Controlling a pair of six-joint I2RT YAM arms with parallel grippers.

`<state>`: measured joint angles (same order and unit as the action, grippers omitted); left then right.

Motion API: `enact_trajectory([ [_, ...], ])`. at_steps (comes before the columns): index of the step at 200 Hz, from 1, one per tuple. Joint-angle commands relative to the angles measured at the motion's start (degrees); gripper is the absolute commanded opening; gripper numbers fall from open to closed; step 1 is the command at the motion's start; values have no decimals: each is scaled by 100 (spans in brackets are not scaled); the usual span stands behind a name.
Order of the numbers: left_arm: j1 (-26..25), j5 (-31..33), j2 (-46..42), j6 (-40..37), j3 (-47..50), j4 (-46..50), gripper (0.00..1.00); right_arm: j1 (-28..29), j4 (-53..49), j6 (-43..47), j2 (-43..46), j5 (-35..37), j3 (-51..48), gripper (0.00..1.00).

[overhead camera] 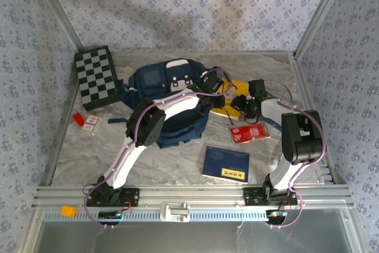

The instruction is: Pack the student bag

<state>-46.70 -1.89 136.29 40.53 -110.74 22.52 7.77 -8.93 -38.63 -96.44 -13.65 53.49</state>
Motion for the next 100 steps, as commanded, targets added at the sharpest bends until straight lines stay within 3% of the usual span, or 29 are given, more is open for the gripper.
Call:
enact_trajectory([
  [1,117,82,289,-4,-62,496,38,-64,294,-73,177,-422,3,50],
  [62,109,89,330,5,-27,492,38,-127,549,-181,699,-774,-256,41],
  [100,97,93,355,41,-1,453,38,-238,499,-215,502,-894,-305,35],
])
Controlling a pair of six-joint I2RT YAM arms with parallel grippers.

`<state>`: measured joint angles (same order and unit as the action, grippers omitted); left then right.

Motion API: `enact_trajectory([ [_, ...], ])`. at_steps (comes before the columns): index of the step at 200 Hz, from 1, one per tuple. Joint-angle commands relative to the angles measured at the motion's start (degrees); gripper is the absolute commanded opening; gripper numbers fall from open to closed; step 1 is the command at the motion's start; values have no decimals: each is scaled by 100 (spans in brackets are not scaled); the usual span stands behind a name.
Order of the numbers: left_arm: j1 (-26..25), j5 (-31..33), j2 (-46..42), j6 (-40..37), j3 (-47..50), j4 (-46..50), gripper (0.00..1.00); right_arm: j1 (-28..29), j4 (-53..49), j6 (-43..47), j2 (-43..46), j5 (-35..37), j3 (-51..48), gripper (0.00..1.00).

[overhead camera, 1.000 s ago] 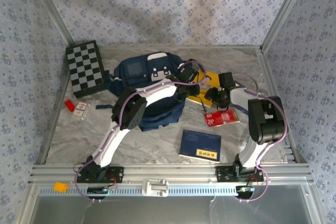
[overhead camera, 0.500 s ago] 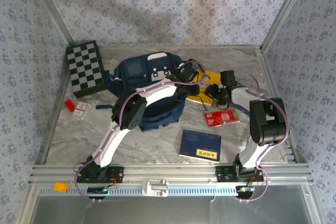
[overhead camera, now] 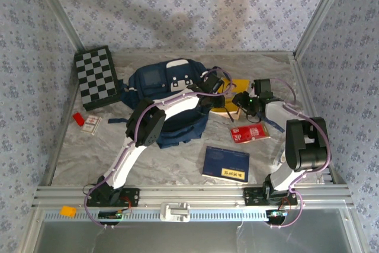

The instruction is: Pack the student bag

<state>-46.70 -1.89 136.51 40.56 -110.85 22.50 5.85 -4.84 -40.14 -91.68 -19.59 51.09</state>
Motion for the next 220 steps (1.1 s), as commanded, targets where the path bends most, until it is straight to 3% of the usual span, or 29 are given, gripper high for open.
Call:
enact_trajectory([
  [1,98,93,333,40,6,456,38,-43,85,-64,18,-295,-64,34],
  [45,83,81,334,19,-57,492,38,-65,321,-207,-245,-343,-153,25],
  [99,107,3,231,-29,-268,534,39,-65,283,-279,217,-26,-206,0],
  [122,175,-46,-29,-88,-304,562,42,-41,179,-347,570,205,-151,0],
  [173,343,-636,-1618,305,1000,-403,57,577,-480,-63,1788,1606,218,0],
  [220,731,-917,-3397,645,2750,-1252,67,894,-996,230,2305,1395,931,0],
])
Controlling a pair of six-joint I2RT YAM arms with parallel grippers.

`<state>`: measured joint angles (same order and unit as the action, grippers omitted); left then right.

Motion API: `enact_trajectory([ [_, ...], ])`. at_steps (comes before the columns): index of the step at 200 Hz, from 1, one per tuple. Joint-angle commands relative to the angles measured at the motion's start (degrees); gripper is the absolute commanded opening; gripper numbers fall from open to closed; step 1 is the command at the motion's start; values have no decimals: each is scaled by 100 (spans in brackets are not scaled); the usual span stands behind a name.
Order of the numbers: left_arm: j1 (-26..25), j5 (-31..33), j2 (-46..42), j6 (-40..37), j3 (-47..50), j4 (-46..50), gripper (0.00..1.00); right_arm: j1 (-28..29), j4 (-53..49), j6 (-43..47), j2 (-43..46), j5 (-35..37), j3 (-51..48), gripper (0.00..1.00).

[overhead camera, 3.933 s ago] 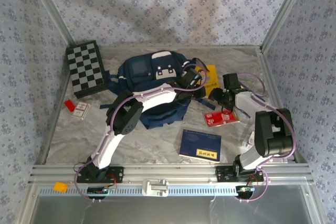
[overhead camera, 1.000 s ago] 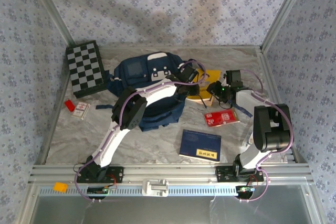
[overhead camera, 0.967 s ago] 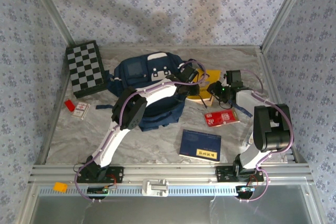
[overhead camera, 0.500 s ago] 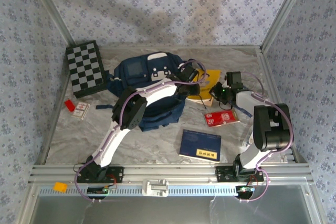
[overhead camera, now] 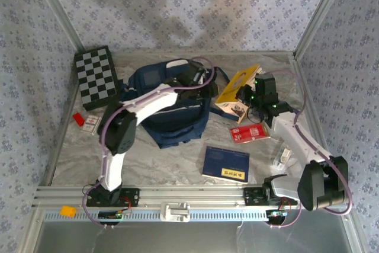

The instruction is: Pack the student bag

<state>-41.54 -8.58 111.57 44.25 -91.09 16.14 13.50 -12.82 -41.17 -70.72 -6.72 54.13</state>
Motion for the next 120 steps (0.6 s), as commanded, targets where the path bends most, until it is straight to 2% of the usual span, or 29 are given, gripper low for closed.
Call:
enact_trajectory([
  [1,225,-253,-945,285,824,-640,67,132,-205,340,208,95,635,0],
  [17,454,-413,-1573,369,1520,-926,73,200,-163,356,289,-285,751,0],
  [33,770,-841,-2063,540,2185,-1377,79,335,-103,316,340,-638,860,0],
  [67,1216,-1335,-2739,1325,3352,-2590,89,796,278,73,339,-1126,879,0],
  [86,1284,-1464,-2839,1448,3554,-2967,94,1045,749,-106,285,-1410,778,0],
  [109,1397,-1669,-2833,1804,3675,-3082,94,1166,1096,-346,147,-1804,671,0],
  [120,1419,-1770,-2879,2040,3844,-3490,94,1258,1327,-396,129,-1937,561,0],
])
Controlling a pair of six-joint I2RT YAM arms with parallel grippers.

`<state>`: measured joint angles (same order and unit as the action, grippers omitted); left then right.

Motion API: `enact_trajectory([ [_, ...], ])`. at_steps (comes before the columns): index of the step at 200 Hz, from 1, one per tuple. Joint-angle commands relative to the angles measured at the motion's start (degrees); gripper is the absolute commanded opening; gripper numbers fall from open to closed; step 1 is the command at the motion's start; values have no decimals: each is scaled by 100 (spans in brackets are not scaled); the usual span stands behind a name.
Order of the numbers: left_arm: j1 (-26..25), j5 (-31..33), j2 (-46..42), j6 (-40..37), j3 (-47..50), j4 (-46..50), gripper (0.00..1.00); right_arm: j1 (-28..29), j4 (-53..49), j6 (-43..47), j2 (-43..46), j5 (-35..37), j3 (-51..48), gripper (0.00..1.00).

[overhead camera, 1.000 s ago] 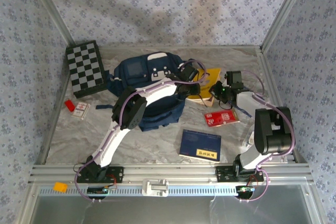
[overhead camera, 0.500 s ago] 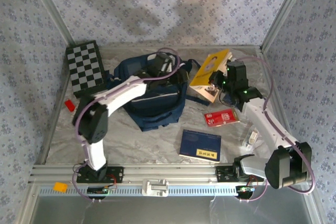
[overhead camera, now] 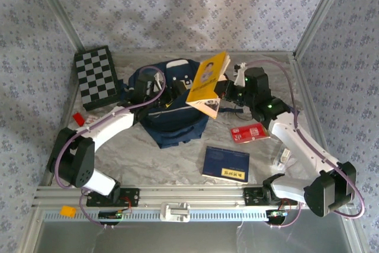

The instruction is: Pack the student bag

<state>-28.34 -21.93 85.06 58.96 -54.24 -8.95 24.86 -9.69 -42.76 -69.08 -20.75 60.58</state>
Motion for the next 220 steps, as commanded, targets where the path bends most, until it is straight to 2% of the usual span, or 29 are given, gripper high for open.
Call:
enact_trajectory([
  [1,99,-443,-232,593,177,-1032,94,127,1045,-248,-35,-543,-100,0],
  [22,79,-706,-345,1080,491,-2105,92,218,1818,-658,-128,-747,-518,0],
  [40,83,-854,-431,1284,479,-2385,85,240,2021,-777,-247,-830,-663,0],
  [59,65,-937,-580,1234,480,-2391,72,245,2058,-732,-272,-813,-829,0],
  [75,70,-856,-720,1258,542,-2360,57,248,2044,-681,-273,-762,-945,0],
  [139,-40,-727,-967,1176,507,-2036,15,243,2093,-683,-505,-914,-1070,0],
  [154,-33,-708,-1022,1045,428,-1854,8,245,1948,-632,-472,-911,-1065,12],
  [175,-28,-640,-1094,948,335,-1640,3,251,1768,-587,-379,-817,-1160,26],
  [188,-31,-542,-1154,1024,310,-1632,0,222,1524,-671,-324,-733,-1196,45],
  [196,-27,-506,-1175,1065,306,-1678,0,176,1364,-792,-300,-695,-1219,66],
  [202,-37,-508,-1184,1080,286,-1713,0,130,1340,-969,-278,-697,-1291,76],
  [220,-90,-573,-1150,1085,195,-1744,0,91,1806,-1383,-257,-946,-1548,88],
])
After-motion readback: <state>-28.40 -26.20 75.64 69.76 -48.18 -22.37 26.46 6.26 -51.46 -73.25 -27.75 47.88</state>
